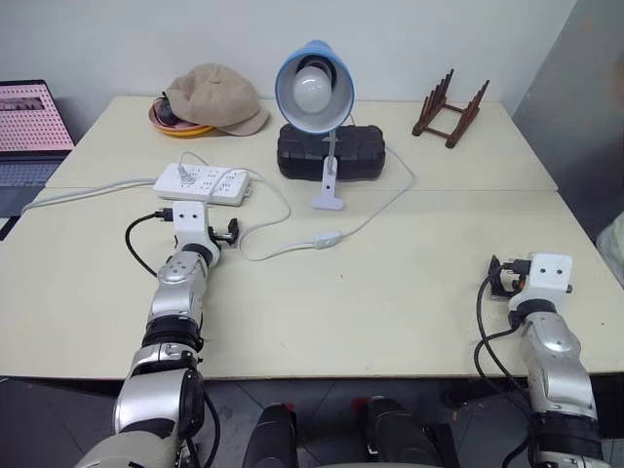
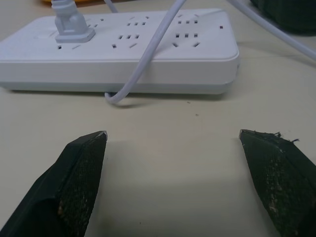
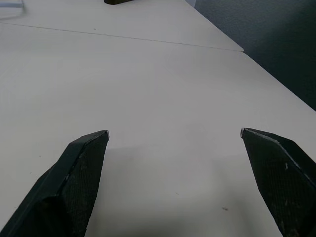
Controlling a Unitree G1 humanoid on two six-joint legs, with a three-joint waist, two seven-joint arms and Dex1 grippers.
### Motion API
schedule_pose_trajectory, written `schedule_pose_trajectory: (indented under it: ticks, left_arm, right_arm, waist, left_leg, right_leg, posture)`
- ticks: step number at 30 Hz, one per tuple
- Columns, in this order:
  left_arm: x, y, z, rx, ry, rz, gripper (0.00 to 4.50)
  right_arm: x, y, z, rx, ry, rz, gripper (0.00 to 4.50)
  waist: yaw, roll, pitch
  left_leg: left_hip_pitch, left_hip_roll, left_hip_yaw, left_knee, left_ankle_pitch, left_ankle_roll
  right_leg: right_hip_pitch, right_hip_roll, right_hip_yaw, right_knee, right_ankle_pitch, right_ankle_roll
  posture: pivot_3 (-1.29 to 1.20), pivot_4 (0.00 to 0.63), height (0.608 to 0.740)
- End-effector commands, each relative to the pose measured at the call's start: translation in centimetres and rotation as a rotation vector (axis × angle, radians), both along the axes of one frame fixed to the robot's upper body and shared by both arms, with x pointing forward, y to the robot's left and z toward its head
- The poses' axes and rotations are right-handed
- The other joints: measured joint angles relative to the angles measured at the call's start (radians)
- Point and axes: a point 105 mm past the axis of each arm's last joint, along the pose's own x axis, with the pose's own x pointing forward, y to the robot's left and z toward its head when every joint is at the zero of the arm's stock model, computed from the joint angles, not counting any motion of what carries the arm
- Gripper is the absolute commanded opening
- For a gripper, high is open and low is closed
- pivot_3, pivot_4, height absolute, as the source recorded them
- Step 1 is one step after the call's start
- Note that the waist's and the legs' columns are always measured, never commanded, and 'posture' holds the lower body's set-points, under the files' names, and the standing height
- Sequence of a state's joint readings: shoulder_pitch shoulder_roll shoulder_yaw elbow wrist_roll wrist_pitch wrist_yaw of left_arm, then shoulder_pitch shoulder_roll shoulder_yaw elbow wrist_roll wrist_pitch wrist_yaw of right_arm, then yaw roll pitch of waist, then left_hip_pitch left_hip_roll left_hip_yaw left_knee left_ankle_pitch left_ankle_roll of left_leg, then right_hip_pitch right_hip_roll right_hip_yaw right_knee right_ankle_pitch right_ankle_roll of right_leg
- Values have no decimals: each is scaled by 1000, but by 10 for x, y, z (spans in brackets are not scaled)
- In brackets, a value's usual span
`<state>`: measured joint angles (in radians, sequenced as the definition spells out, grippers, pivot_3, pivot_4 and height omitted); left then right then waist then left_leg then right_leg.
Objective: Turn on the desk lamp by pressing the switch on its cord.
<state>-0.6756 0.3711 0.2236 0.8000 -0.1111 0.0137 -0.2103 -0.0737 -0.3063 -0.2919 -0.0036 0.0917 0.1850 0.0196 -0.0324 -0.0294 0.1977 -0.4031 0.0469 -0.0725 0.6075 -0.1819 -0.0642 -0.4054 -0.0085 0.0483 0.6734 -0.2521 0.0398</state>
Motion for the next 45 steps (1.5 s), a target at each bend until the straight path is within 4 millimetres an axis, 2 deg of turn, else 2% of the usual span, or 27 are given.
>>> schedule_pose_trajectory:
  ticks: [1, 7, 10, 12, 13, 16, 19, 24, 28, 33, 38, 45]
  left_arm:
    - [6, 2, 21, 26, -45, -13, 4465]
    - [5, 13, 33, 52, -73, 3, 4465]
    - [6, 9, 42, 72, -75, -69, 4465]
    - [4, 1, 51, 72, -75, -178, 4465]
    - [1, -8, 56, 87, -65, -268, 4465]
    - [-15, -39, 71, 191, -8, -583, 4465]
    - [-30, -59, 77, 235, 53, -777, 4465]
    - [-50, -97, 75, 316, 157, -1085, 4465]
    - [-47, -132, 58, 409, 209, -1256, 4465]
    - [-39, -146, 42, 455, 245, -1317, 4465]
    - [-29, -151, 25, 551, 262, -1320, 4465]
    - [-19, -160, 30, 541, 216, -1304, 4465]
  right_arm:
    - [-2, -1, 13, -20, -47, -9, 4500]
    - [-1, 8, 14, -19, -53, 11, 4500]
    - [0, 12, 16, -33, -48, 42, 4500]
    - [1, 18, 20, -36, -49, 87, 4500]
    - [2, 24, 23, -42, -46, 130, 4500]
    - [2, 57, 34, -5, -38, 392, 4500]
    - [-7, 84, 37, -20, 23, 612, 4500]
    - [-28, 123, 39, 4, 133, 918, 4500]
    - [-47, 156, 42, 39, 195, 1097, 4500]
    - [-51, 161, 44, 41, 202, 1083, 4500]
    - [-57, 157, 42, 47, 204, 1022, 4500]
    - [-60, 151, 40, 51, 192, 944, 4500]
  waist:
    - [0, 0, 0]
    - [-2, 0, 0]
    - [-2, 0, 0]
    - [-2, 0, 0]
    - [-2, 0, 0]
    - [-5, 0, 1]
    - [-7, 1, 1]
    - [-7, 0, 1]
    - [0, 0, 1]
    - [1, 0, 1]
    - [0, 0, 1]
    - [1, 0, 1]
  left_leg:
    - [0, 0, 0, 0, 0, 0]
    - [0, 0, 0, -1, 0, 0]
    - [0, 0, 0, -2, 0, 0]
    - [0, 0, 0, -2, 0, 0]
    - [-1, 0, 0, -2, 0, 0]
    - [-3, 0, 0, -2, 0, 0]
    - [-3, 0, 0, -2, 0, 0]
    - [-5, 1, 0, -3, 0, 0]
    - [-10, 0, -1, -1, 0, 0]
    - [-14, 0, -3, 1, 0, 0]
    - [-15, 0, -3, 0, -1, 1]
    - [-16, 0, -3, 1, -1, 1]
  right_leg:
    - [0, 0, 0, 0, 0, 0]
    - [0, 0, 0, 0, 0, 0]
    - [-1, 0, 0, -1, 0, 0]
    - [-1, 0, 0, -1, 0, 0]
    - [-1, 0, 0, -1, 0, 0]
    - [-2, 0, 0, -2, 0, -1]
    - [-2, 0, -1, -3, 0, -1]
    - [-1, 0, -1, -9, -2, -3]
    - [-4, 0, -2, -11, -1, -2]
    - [-5, 0, -3, -13, -1, -1]
    - [-7, 0, -4, -12, 0, 1]
    - [-7, 0, -4, -13, 1, 1]
  posture:
    - [0, 150, 740]
    - [0, 150, 740]
    - [0, 150, 740]
    - [0, 150, 740]
    - [0, 150, 740]
    - [0, 150, 740]
    - [0, 150, 740]
    - [0, 150, 740]
    - [0, 150, 740]
    - [0, 150, 740]
    - [0, 150, 740]
    - [0, 150, 740]
